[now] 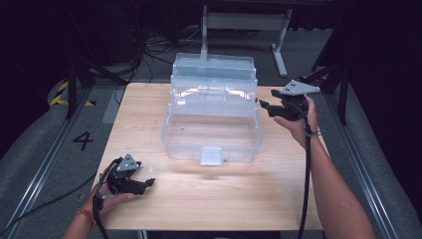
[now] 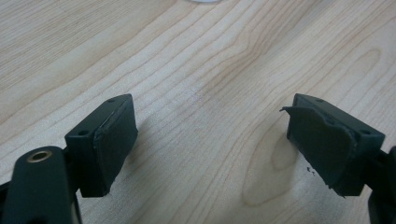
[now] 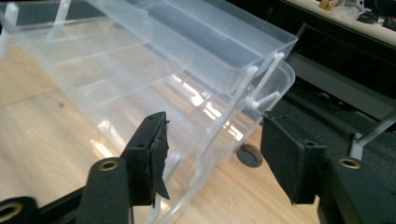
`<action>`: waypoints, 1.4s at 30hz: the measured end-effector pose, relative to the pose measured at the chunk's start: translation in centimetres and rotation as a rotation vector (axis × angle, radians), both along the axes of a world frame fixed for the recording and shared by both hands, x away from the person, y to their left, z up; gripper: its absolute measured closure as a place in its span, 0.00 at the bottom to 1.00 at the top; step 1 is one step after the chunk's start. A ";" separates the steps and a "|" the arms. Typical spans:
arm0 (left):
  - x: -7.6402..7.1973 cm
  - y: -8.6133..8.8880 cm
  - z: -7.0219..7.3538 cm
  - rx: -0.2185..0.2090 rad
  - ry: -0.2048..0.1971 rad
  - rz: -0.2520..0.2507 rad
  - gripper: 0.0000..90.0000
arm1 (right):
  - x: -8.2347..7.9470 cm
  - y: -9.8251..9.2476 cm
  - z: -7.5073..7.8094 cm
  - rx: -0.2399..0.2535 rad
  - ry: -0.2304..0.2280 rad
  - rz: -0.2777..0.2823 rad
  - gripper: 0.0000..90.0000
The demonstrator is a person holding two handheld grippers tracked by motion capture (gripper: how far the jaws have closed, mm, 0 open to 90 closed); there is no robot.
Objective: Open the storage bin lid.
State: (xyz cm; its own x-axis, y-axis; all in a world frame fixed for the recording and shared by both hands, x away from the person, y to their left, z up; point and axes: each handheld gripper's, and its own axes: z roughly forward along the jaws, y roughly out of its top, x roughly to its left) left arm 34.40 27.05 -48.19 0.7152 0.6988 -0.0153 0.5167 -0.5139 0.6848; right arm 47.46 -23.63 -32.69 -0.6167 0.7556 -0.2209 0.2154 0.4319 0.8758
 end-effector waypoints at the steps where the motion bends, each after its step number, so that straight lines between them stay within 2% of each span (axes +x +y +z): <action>1: 0.0 0.0 0.0 0.000 0.000 0.000 0.18 | -0.9 -0.5 -0.5 -0.002 0.002 0.008 0.45; 10: 0.1 0.0 0.0 0.000 -0.002 0.000 0.18 | -3.5 -2.6 -2.8 -0.034 0.021 0.008 0.41; 14: 0.1 0.0 0.0 -0.001 -0.002 0.000 0.18 | -5.0 -4.0 -4.3 -0.042 0.038 -0.002 0.38; 17: 0.1 0.0 0.0 0.000 -0.002 0.000 0.18 | -5.7 -4.8 -5.5 -0.085 0.057 -0.023 0.34; 18: 0.1 0.0 0.0 0.000 -0.002 0.000 0.18 | -5.7 -4.8 -5.5 -0.085 0.057 -0.023 0.34; 19: 0.1 0.0 0.0 0.000 -0.002 0.000 0.18 | -6.2 -5.3 -6.3 -0.095 0.083 -0.026 0.33; 21: 0.1 0.0 0.0 0.000 -0.002 0.000 0.18 | -6.4 -5.5 -6.7 -0.098 0.087 -0.030 0.33; 25: 0.1 0.0 0.0 0.000 -0.002 0.000 0.18 | -7.5 -6.6 -8.8 -0.145 0.144 -0.064 0.29; 28: 0.1 0.0 0.0 0.001 -0.003 0.002 0.18 | -8.2 -7.6 -10.5 -0.130 0.189 -0.075 0.27; 33: 0.0 0.0 0.0 -0.001 -0.001 0.006 0.18 | -9.0 -9.3 -13.5 -0.066 0.284 -0.092 0.24; 36: -0.1 0.0 0.0 0.005 -0.009 0.011 0.18 | -9.5 -10.0 -14.5 -0.061 0.309 -0.112 0.23; 38: -0.1 0.0 0.0 0.004 -0.006 0.012 0.18 | -9.8 -10.5 -15.2 -0.027 0.336 -0.107 0.23; 40: -0.1 0.0 0.0 0.006 -0.009 0.012 0.18 | -10.1 -10.8 -15.6 -0.024 0.341 -0.108 0.23; 41: -0.1 0.0 0.0 0.005 -0.003 0.012 0.18 | -10.5 -11.3 -15.9 0.011 0.354 -0.105 0.22; 42: -0.1 0.0 0.0 0.003 -0.004 0.010 0.18 | -10.7 -11.4 -15.9 0.015 0.359 -0.110 0.21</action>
State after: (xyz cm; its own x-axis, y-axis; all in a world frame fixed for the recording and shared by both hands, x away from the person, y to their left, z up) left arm 34.34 27.04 -48.17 0.7082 0.7060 -0.0099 0.5190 -0.5110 0.6852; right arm 36.75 -35.05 -48.62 -0.5676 0.8233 0.0061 0.5543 0.3766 0.7423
